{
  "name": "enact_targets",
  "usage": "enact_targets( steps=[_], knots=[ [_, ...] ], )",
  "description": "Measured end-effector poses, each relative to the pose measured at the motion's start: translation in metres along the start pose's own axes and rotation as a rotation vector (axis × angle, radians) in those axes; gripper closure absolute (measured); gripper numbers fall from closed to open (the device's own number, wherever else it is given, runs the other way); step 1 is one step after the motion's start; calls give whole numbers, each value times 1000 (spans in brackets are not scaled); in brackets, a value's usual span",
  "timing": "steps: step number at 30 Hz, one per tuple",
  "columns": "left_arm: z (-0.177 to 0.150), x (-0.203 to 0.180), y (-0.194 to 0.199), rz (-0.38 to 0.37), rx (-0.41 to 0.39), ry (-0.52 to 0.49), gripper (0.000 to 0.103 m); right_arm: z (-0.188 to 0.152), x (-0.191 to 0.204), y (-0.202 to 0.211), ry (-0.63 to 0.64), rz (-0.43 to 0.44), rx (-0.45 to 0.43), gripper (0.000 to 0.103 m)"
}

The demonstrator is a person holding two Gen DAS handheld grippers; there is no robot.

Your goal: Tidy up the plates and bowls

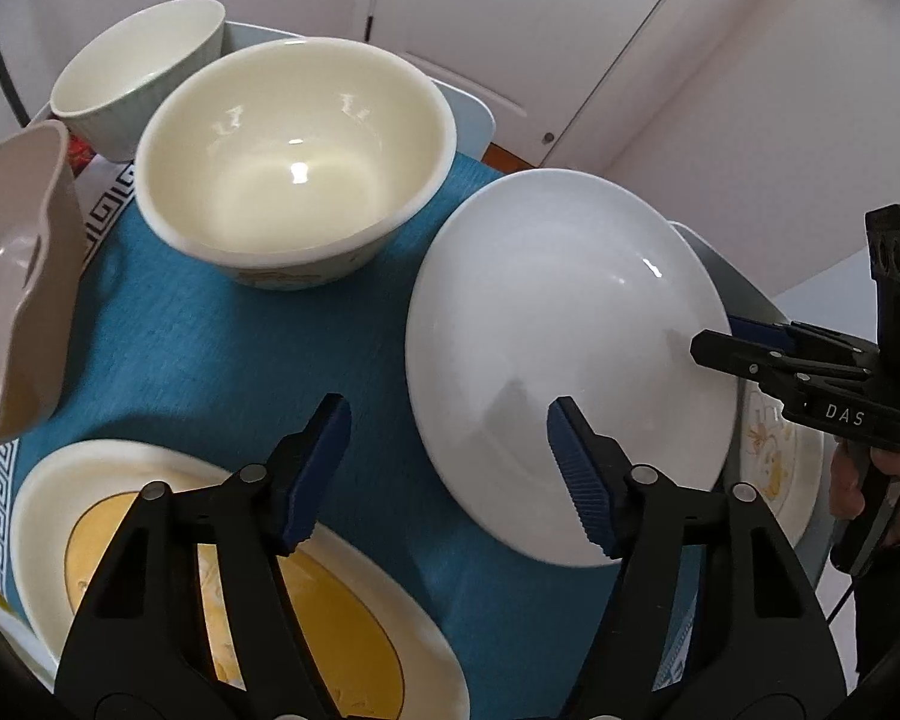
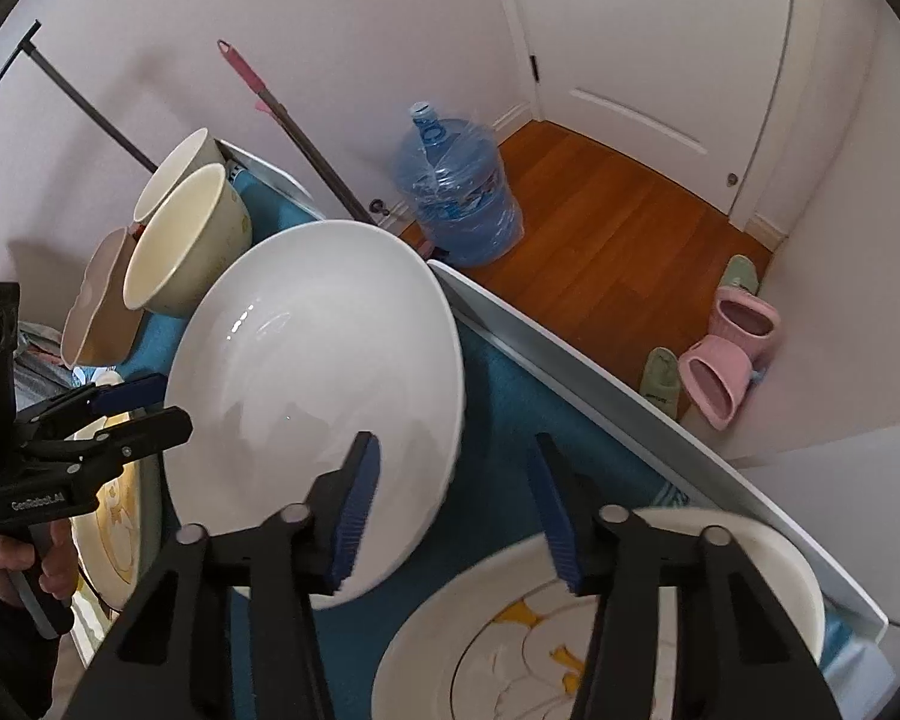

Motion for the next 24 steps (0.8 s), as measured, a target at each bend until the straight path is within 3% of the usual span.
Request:
enact_targets(
  steps=[2,8,10,13,24],
  knots=[
    [0,0,-5,5,9,-5,51,0,0,-4,9,2,7,68],
    [0,3,-12,15,12,-13,68,2,4,-10,34,20,24,76],
    [-1,1,-15,17,17,-17,70,4,5,-13,48,21,28,80],
    [-1,2,-20,18,28,-20,83,4,4,-15,57,2,28,84],
    [-5,-10,-20,66,2,-41,83,3,1,-13,55,-14,13,88]
  ],
)
Point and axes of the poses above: each gripper's, at about its wrist camera, not at the fingertips, and y roughly against the way its jaws point, x to its left, z to its top, the point moved 8 cm from there along -y, roughly the way its jaws point, and after that the axes turned 11 degrees about z, right-handed, at the moved point
